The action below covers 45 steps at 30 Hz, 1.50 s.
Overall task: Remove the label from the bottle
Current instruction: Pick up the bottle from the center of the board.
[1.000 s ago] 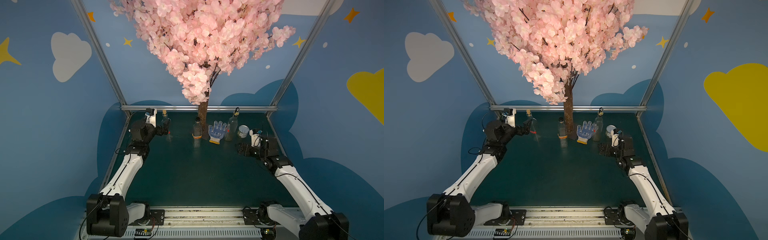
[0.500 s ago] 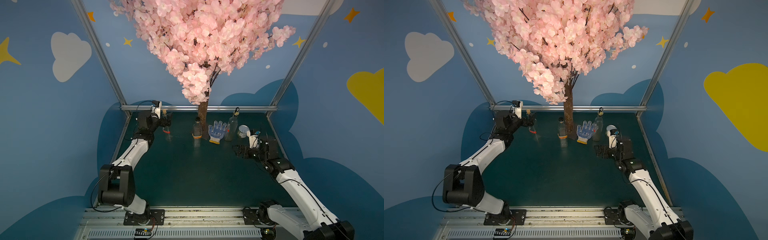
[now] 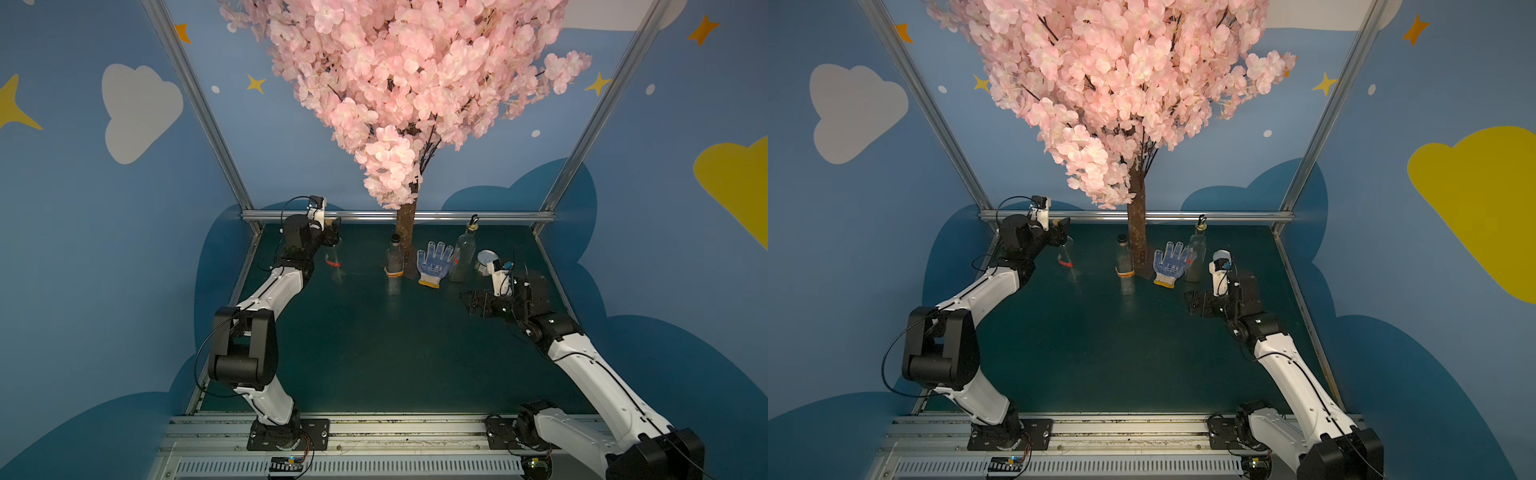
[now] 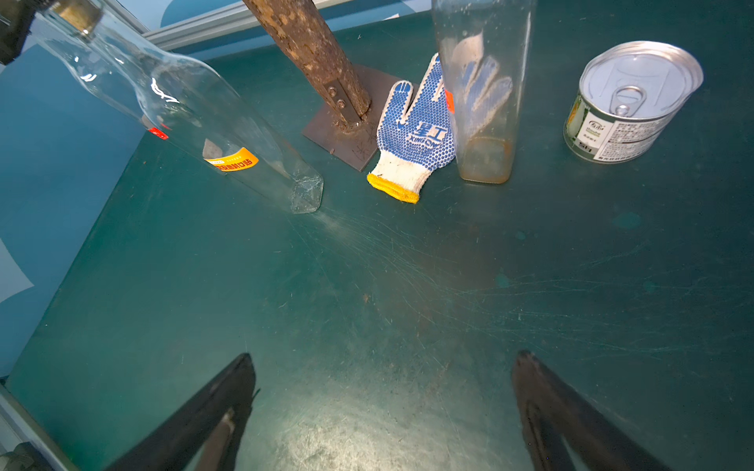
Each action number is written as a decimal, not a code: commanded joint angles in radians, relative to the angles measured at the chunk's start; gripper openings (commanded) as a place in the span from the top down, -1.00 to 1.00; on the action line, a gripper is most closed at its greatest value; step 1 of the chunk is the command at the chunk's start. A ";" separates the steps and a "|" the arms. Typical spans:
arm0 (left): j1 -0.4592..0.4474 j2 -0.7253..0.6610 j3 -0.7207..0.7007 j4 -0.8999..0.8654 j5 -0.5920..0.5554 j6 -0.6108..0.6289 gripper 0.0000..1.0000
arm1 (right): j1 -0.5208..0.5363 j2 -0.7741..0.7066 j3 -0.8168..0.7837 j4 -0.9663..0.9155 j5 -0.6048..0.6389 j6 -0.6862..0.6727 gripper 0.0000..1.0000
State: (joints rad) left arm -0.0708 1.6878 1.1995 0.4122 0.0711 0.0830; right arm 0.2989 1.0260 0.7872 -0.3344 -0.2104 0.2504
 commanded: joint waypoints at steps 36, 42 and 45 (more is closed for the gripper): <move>-0.039 -0.072 0.036 -0.121 -0.052 -0.063 0.96 | 0.088 0.055 0.100 0.003 0.067 -0.009 -0.95; -0.085 -0.172 0.065 -0.286 -0.126 -0.132 0.96 | 0.163 0.055 0.158 -0.039 0.156 -0.016 -0.95; -0.112 -0.245 0.024 -0.315 -0.166 -0.159 0.96 | 0.189 0.055 0.180 -0.050 0.179 0.009 -0.95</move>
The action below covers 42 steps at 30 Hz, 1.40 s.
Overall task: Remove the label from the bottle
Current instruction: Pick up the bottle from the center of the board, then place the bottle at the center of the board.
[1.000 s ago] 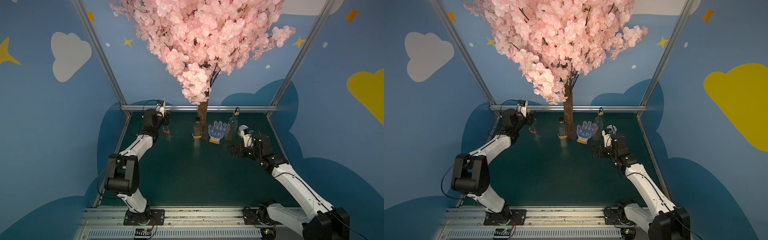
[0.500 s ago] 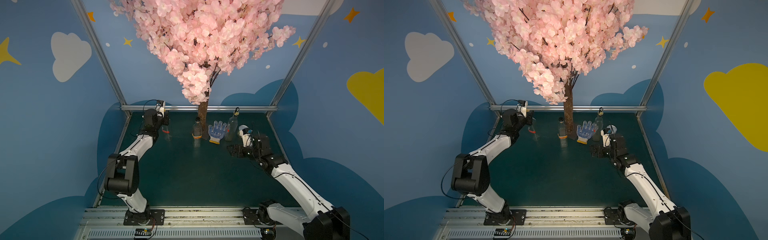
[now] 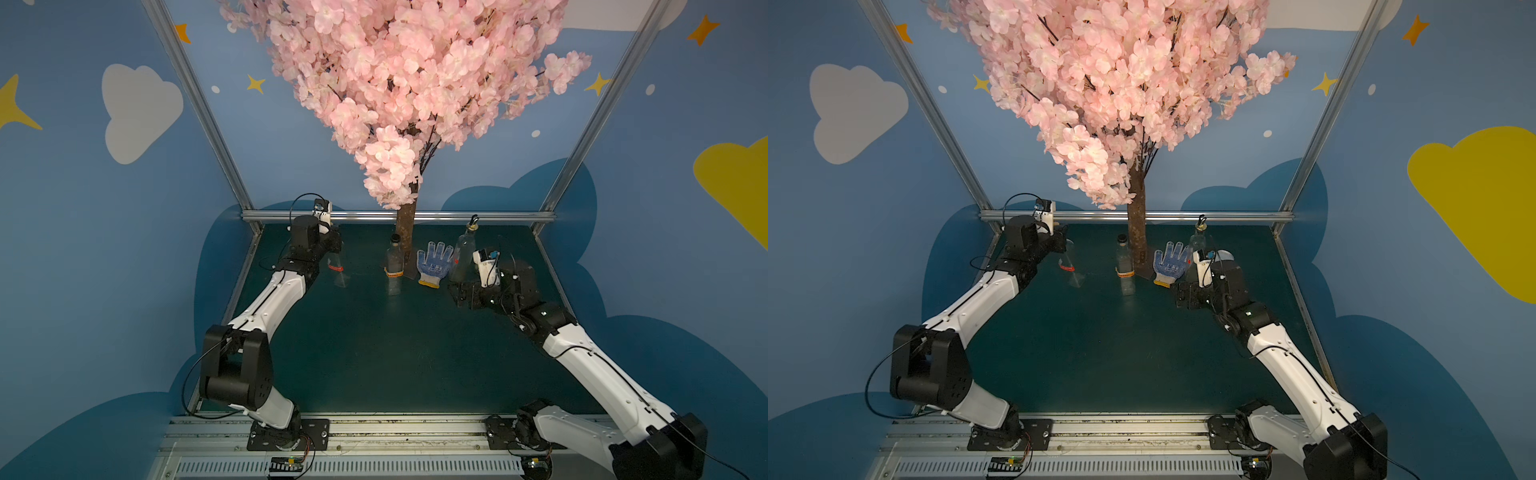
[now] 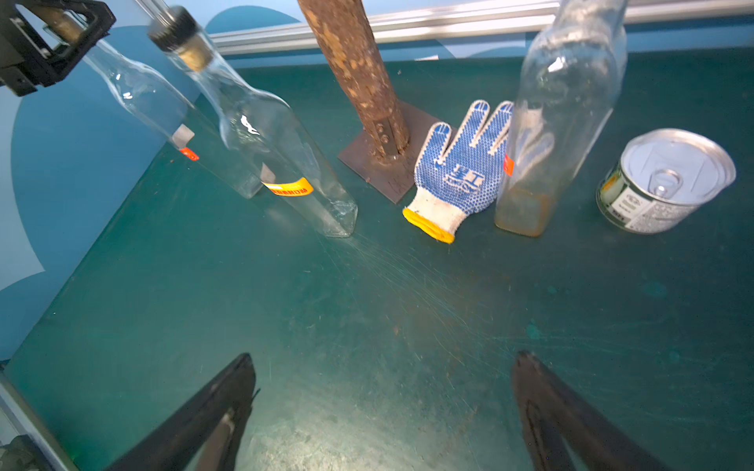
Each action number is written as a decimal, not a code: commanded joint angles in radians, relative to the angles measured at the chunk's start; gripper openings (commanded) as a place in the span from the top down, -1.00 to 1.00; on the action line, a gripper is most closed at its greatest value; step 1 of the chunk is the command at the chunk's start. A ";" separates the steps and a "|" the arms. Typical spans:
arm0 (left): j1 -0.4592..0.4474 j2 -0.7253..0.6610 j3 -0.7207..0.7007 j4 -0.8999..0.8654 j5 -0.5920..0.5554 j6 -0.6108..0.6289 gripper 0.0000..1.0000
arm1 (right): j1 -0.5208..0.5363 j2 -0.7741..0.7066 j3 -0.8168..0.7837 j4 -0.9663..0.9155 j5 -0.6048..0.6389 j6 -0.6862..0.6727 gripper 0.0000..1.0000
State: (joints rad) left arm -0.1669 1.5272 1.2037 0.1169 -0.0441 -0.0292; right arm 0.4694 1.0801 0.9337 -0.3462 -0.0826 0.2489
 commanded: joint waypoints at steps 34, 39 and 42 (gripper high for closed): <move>-0.705 -0.245 -0.171 -0.200 -0.792 -0.318 0.96 | 0.411 0.129 -0.200 0.508 0.070 -0.147 -0.92; -0.724 -0.194 -0.172 -0.184 -0.795 -0.349 0.95 | 0.424 0.158 -0.185 0.492 0.084 -0.146 -0.92; -0.729 -0.194 -0.192 -0.173 -0.792 -0.371 0.96 | 0.426 0.158 -0.185 0.495 0.083 -0.146 -0.92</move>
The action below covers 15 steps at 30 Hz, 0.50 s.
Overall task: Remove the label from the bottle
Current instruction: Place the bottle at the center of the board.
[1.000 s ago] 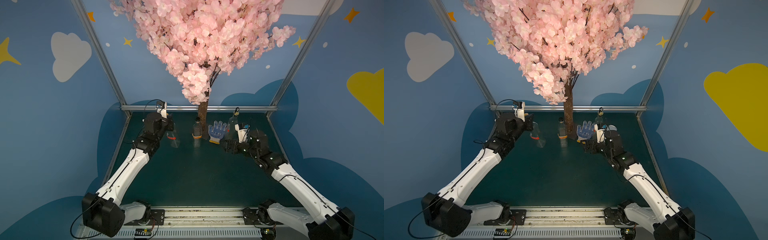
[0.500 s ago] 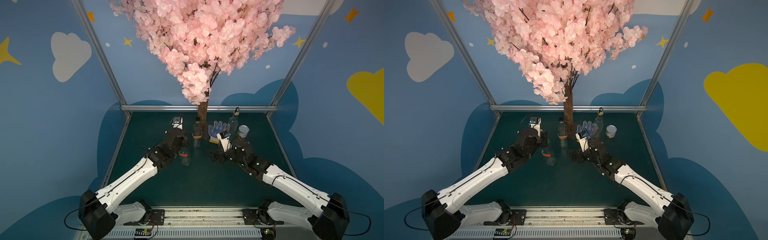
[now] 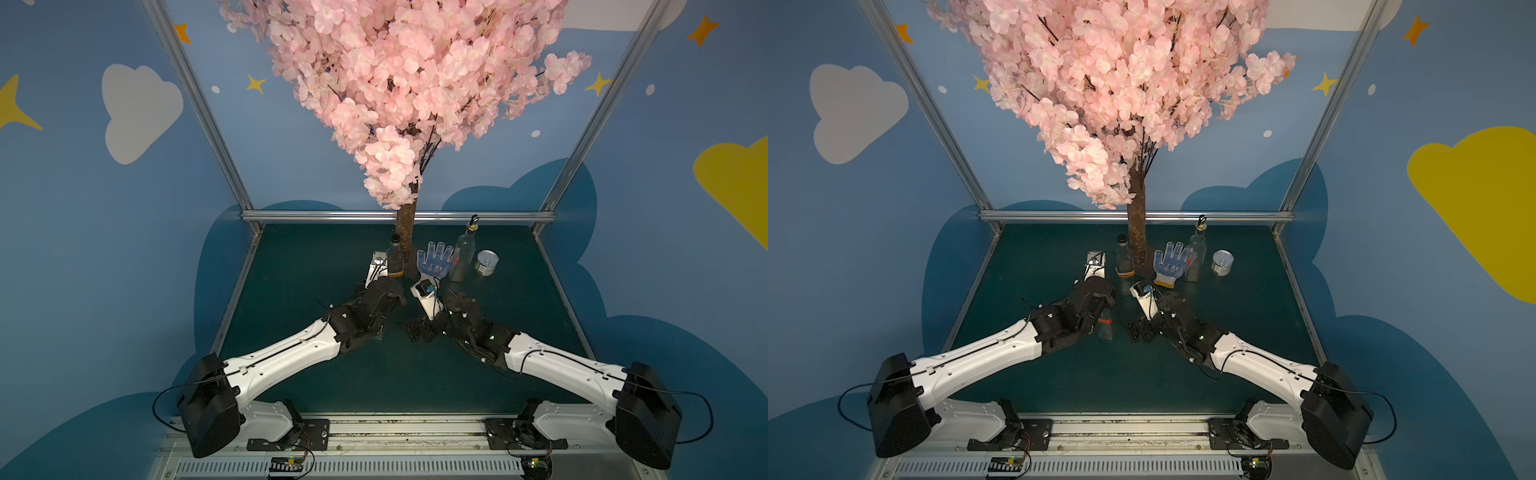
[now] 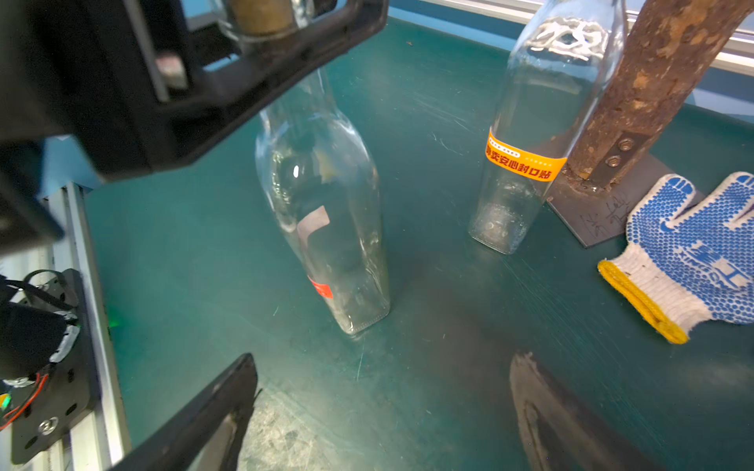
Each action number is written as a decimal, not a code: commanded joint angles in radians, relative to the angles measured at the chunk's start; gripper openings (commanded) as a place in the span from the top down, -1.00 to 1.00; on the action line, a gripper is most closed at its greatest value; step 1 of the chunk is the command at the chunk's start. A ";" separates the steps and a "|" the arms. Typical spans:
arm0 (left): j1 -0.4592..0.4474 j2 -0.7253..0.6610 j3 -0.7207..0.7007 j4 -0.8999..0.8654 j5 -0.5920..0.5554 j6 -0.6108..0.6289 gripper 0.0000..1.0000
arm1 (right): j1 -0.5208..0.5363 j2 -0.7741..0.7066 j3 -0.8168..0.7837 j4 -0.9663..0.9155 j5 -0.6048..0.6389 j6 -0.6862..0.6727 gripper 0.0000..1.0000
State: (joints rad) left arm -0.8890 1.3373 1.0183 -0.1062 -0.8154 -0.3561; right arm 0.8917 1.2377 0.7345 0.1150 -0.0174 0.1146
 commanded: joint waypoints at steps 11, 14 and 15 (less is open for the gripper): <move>-0.037 -0.069 -0.073 0.058 0.024 -0.104 0.83 | 0.006 0.026 0.022 0.022 0.010 -0.013 -0.92; -0.042 -0.099 -0.098 0.045 0.047 -0.139 0.59 | 0.007 0.035 0.023 0.023 0.004 -0.009 -0.92; -0.043 -0.111 -0.109 0.043 0.054 -0.146 0.53 | 0.008 0.036 0.025 0.023 0.002 -0.008 -0.92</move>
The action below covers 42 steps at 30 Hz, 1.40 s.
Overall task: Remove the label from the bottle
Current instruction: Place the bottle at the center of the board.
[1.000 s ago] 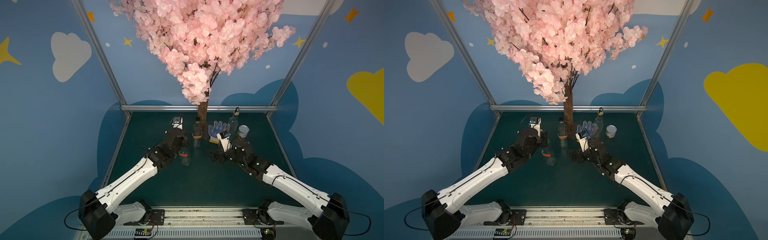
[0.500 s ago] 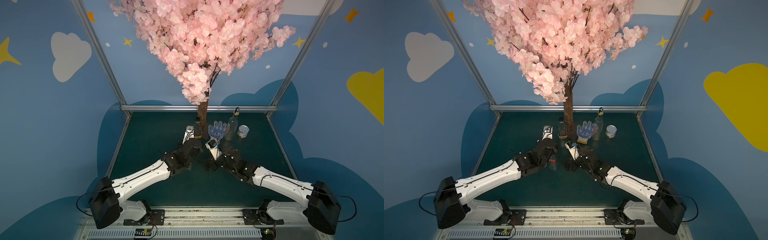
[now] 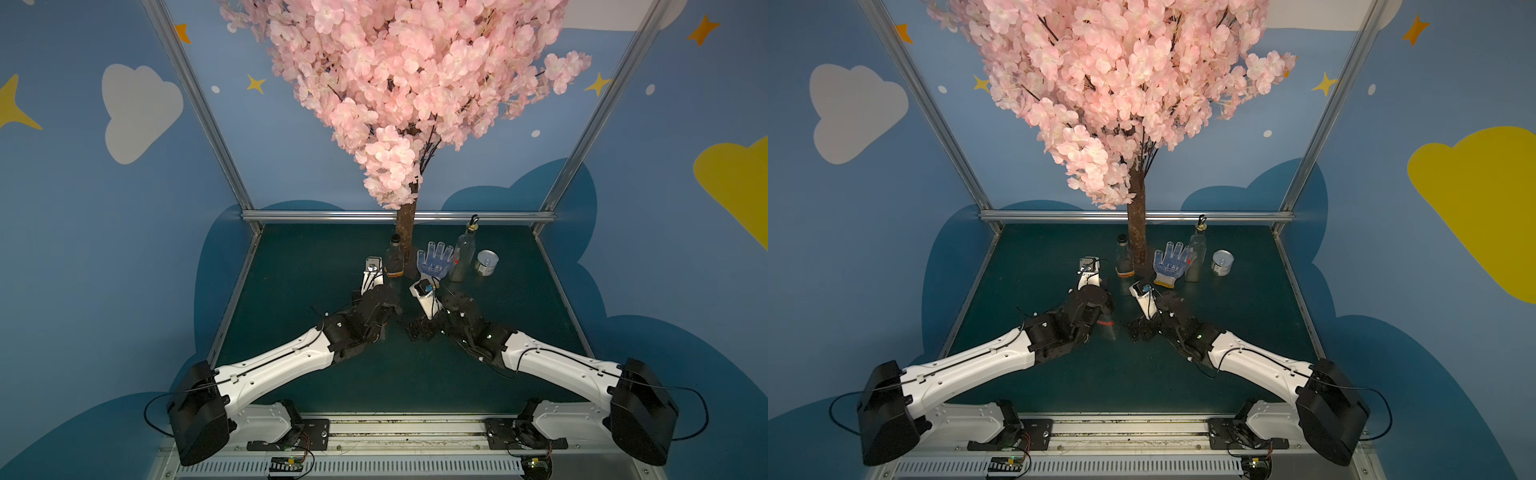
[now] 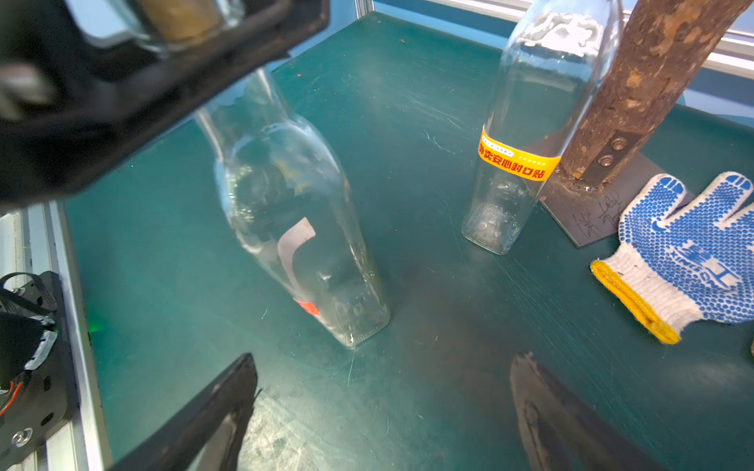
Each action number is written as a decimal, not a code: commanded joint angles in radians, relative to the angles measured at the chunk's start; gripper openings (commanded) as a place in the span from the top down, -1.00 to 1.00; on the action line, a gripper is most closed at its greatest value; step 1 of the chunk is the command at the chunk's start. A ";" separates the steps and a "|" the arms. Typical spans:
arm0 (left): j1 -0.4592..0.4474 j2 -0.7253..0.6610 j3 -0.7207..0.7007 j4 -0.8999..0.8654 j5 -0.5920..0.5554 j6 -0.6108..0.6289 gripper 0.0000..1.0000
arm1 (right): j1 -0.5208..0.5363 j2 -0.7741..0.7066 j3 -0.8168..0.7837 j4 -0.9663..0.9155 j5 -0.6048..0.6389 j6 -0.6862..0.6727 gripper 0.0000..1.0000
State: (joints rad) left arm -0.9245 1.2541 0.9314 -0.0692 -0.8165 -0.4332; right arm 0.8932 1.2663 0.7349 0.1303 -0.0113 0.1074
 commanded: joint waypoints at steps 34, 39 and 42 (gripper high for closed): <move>-0.018 -0.099 -0.029 0.046 0.180 -0.019 -0.99 | 0.031 0.059 0.063 0.046 -0.047 0.025 -0.93; -0.017 -0.178 -0.034 0.041 0.214 0.059 -0.99 | 0.056 0.056 0.066 0.037 0.001 0.047 -0.94; 0.007 -0.242 -0.034 0.003 0.263 0.095 -0.99 | 0.076 0.056 0.070 0.037 0.042 0.075 -0.94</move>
State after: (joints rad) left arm -0.9329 1.0733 0.8734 -0.0746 -0.6224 -0.3985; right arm 0.9417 1.3327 0.7712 0.1783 -0.0021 0.1600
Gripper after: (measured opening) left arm 0.996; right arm 0.970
